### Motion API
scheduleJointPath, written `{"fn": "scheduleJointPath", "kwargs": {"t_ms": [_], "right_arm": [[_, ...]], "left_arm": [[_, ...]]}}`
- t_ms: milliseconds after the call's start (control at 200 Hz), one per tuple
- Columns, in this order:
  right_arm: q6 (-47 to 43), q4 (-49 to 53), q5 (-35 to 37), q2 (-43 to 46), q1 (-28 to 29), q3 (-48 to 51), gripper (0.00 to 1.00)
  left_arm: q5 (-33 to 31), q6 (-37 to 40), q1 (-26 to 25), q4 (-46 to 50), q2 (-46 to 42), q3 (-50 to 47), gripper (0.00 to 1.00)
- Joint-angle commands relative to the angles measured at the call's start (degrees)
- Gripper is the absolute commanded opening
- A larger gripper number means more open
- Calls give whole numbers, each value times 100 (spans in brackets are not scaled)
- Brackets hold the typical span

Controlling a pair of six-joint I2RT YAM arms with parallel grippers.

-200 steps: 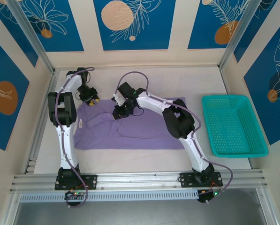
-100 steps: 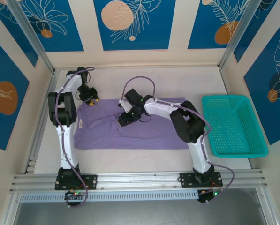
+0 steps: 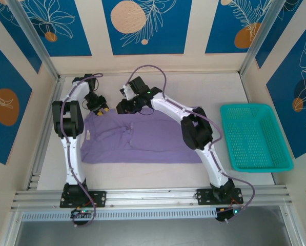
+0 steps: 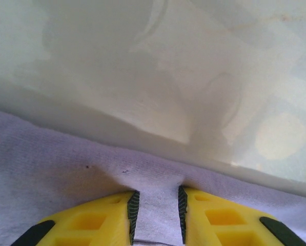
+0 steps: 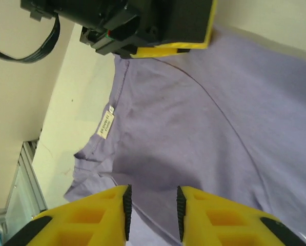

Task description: Fold and stack the t-shirts

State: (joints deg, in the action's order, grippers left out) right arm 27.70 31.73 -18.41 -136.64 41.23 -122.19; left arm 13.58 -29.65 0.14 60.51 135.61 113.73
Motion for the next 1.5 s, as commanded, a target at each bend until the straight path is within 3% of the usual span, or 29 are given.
{"fn": "scheduleJointPath", "kwargs": {"t_ms": [0, 145, 435, 830, 1060, 1195, 1340, 1495], "right_arm": [[150, 1230, -211, -779, 238, -1028, 26], [213, 1696, -465, -1448, 380, -1851, 15], [-143, 1960, -818, -1232, 459, -1215, 8], [-170, 1386, -1066, 240, 249, 997, 8], [400, 497, -1233, 1349, -314, 2157, 20], [1093, 387, -252, 1892, -982, 2717, 35], [1422, 1018, 1104, 2026, -1693, 2867, 38], [1687, 1414, 1982, 2071, -2322, 2981, 40]], "left_arm": [[-4, 24, 30, -75, 336, -35, 30], [-38, 32, 32, -66, 343, -20, 31], [-104, 38, 63, -28, 394, 70, 31], [-152, 73, 74, 10, 361, 186, 32], [-272, 174, 100, 116, 250, 338, 35], [-371, 205, 100, 221, 66, 546, 38], [-497, 129, 88, 199, -346, 535, 44], [-477, -102, -12, -248, -1102, -324, 46]]}}
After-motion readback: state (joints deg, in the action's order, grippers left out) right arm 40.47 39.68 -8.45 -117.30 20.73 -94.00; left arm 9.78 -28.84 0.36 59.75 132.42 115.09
